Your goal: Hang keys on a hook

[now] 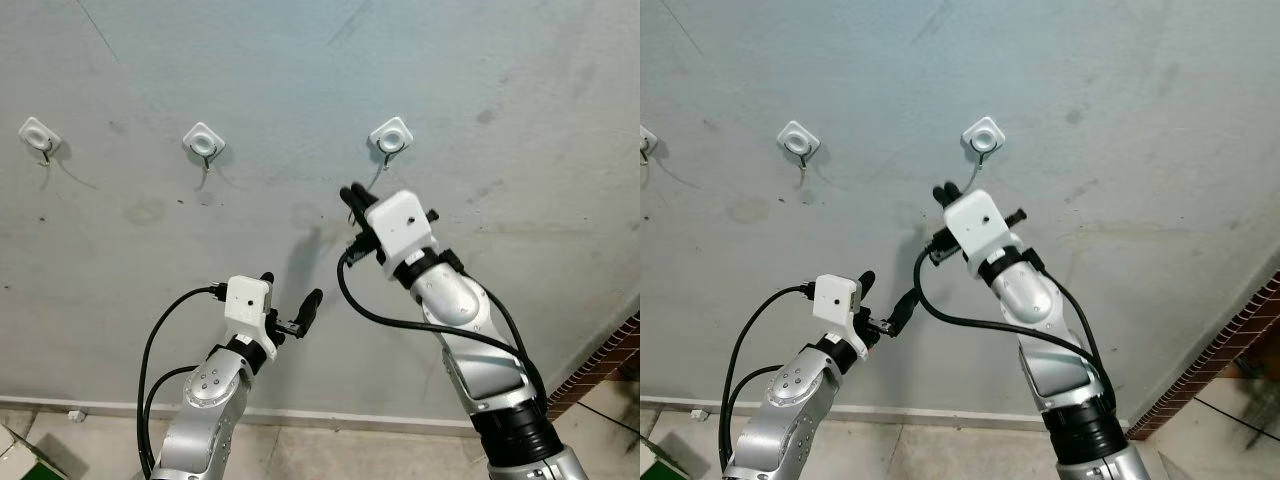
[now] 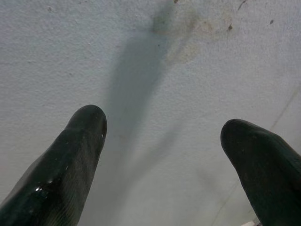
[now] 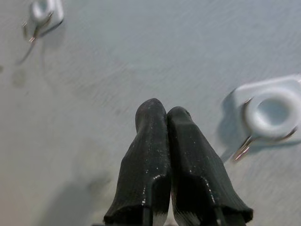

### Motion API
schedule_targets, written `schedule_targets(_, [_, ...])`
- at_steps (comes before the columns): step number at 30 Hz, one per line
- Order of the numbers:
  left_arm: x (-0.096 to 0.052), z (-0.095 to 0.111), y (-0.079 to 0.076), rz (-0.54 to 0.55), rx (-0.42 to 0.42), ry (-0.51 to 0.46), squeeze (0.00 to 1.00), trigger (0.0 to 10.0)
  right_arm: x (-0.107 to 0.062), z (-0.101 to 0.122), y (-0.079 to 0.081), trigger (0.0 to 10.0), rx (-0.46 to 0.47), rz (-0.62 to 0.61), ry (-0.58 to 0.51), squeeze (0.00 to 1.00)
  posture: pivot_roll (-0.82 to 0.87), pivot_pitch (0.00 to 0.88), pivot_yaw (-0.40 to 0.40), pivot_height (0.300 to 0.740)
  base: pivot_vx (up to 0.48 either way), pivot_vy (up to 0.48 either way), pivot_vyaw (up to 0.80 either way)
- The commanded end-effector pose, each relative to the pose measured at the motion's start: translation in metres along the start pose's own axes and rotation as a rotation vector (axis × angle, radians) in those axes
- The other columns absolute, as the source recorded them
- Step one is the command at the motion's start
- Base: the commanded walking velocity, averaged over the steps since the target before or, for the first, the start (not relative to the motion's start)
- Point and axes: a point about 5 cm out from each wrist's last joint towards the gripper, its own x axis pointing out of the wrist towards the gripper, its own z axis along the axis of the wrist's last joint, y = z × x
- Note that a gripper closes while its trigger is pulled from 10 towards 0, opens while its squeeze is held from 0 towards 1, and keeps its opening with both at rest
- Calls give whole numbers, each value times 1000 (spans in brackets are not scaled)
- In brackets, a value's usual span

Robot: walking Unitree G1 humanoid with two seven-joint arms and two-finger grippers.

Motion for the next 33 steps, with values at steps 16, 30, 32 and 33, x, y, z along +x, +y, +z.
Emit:
schedule_targets(16, [2, 2, 1, -11, 6, 2, 0, 10000, 17, 27, -37, 10000, -58, -127, -120, 0, -55, 0, 51, 740, 0, 0, 0])
schedule_targets(30, [5, 19, -15, -110, -22, -85, 0, 10000, 16, 12, -45, 10000, -64, -169, -78, 0, -54, 0, 49, 740, 0, 0, 0])
schedule_targets(32, [6, 22, -17, -119, -25, -97, 0, 10000, 15, 12, -45, 10000, -63, -172, -75, 0, -54, 0, 49, 740, 0, 0, 0])
schedule_targets(33, [8, 28, -21, -138, -26, -121, 0, 10000, 15, 11, -45, 10000, -60, -176, -73, 0, -54, 0, 49, 740, 0, 0, 0])
